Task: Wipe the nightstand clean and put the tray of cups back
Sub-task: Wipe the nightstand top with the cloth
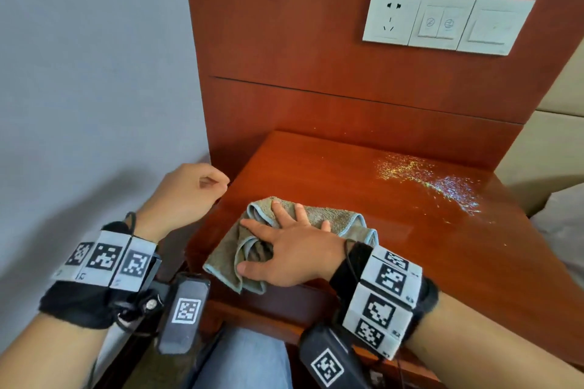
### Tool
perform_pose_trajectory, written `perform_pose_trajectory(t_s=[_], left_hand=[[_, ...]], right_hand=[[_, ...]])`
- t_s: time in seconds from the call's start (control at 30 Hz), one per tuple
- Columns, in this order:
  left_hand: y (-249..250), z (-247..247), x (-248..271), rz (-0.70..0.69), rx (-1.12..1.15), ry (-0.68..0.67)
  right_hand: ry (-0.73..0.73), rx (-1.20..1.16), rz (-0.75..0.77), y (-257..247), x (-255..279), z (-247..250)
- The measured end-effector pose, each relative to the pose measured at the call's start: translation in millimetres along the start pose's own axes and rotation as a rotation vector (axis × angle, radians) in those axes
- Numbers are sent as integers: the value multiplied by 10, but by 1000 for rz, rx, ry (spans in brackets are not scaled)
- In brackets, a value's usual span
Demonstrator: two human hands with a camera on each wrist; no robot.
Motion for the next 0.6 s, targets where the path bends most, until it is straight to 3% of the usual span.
perform_pose_trajectory(t_s=[0.27, 0.6], left_hand=[[-480, -309, -92, 28, -108, -250], [-246, -516, -364, -79, -525, -583]], right_hand=[[-20, 73, -80, -47, -432, 367], [-54, 158, -219, 338, -899, 885]])
Point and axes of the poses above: each hand's wrist, its own x-axis away from the middle knuckle, its own z-axis out of the back of the hand, y = z × x, the point moved 6 cm from there along -x, towards the middle knuckle
